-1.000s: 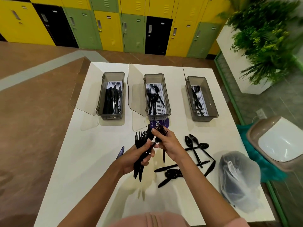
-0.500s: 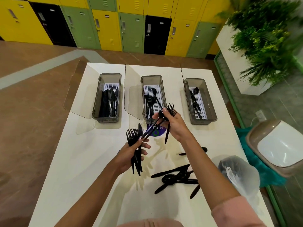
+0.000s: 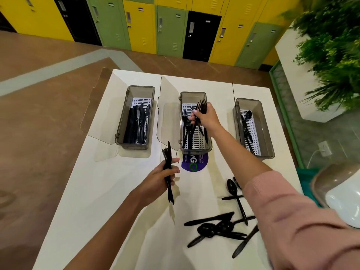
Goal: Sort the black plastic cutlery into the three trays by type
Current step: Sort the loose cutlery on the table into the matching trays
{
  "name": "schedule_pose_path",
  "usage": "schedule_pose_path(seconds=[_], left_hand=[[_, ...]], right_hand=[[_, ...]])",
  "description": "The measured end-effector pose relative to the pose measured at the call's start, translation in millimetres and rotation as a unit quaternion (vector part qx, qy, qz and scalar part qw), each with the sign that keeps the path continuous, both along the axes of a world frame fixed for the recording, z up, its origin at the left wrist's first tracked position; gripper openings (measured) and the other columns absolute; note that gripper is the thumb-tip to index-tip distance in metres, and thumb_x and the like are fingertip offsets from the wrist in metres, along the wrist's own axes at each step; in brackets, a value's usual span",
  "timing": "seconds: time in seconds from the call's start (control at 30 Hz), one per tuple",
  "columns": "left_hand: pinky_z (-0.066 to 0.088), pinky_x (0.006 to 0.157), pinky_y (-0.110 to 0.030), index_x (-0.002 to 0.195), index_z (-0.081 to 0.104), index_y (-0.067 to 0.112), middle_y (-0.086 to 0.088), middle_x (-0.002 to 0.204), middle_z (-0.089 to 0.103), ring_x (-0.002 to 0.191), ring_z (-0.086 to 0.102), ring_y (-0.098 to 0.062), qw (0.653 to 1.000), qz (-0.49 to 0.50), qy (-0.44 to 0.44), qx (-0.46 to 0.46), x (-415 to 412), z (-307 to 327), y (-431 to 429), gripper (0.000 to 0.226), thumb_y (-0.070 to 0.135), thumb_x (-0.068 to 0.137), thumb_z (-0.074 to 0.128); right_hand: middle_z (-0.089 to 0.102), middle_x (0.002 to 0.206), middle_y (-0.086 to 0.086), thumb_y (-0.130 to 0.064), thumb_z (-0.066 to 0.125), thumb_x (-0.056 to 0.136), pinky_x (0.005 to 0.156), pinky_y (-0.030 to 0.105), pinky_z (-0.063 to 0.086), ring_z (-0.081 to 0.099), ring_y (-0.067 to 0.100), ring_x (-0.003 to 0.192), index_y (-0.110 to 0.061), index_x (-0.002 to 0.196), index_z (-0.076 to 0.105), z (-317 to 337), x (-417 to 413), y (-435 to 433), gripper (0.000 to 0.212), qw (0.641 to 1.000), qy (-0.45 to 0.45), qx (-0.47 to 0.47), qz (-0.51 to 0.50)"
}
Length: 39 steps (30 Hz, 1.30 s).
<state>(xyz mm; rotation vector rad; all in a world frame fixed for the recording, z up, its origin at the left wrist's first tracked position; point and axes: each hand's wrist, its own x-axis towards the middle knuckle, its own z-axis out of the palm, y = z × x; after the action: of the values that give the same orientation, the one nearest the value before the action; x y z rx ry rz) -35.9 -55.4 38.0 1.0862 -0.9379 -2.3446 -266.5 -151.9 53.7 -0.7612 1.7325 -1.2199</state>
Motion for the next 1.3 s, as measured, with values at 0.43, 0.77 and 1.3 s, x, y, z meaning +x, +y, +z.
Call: schedule_pose_path(seconds=[0.43, 0.77, 1.3], left_hand=[[0.038, 0.076, -0.019, 0.130, 0.044, 0.019, 0.005, 0.106, 0.060, 0.086, 0.047, -0.010, 0.983, -0.086, -0.094, -0.129, -4.3, -3.2, 3.5, 0.034, 0.003, 0.101, 0.035], [0.034, 0.090, -0.020, 0.140, 0.025, 0.021, 0.002, 0.136, 0.041, 0.127, 0.040, -0.014, 0.941, -0.054, -0.209, -0.262, -29.5, -5.0, 13.6, 0.045, 0.001, 0.099, 0.030], [0.049, 0.071, -0.016, 0.105, 0.056, 0.007, -0.001, 0.094, 0.064, 0.087, 0.062, -0.011, 0.978, 0.058, -0.128, -0.154, -34.9, -2.2, 9.6, 0.022, 0.018, 0.103, 0.037]], right_hand=[[0.053, 0.135, 0.004, -0.026, 0.062, 0.092, 0.099, 0.025, 0.039, 0.051, 0.016, 0.122, -0.013, 0.130, 0.055, -8.3, 9.9, 32.5, 0.041, 0.983, 0.174, 0.039, 0.043], [0.058, 0.078, 0.006, -0.042, 0.076, 0.077, 0.069, 0.028, 0.053, 0.060, 0.016, 0.072, 0.000, 0.091, 0.060, -3.3, 56.3, 113.8, 0.047, 0.978, 0.012, 0.098, 0.183], [0.061, 0.085, 0.018, -0.015, 0.073, 0.082, 0.053, 0.017, 0.049, 0.061, 0.017, 0.070, 0.007, 0.098, 0.065, -2.6, 14.1, 95.4, 0.028, 0.987, 0.008, 0.043, 0.155]])
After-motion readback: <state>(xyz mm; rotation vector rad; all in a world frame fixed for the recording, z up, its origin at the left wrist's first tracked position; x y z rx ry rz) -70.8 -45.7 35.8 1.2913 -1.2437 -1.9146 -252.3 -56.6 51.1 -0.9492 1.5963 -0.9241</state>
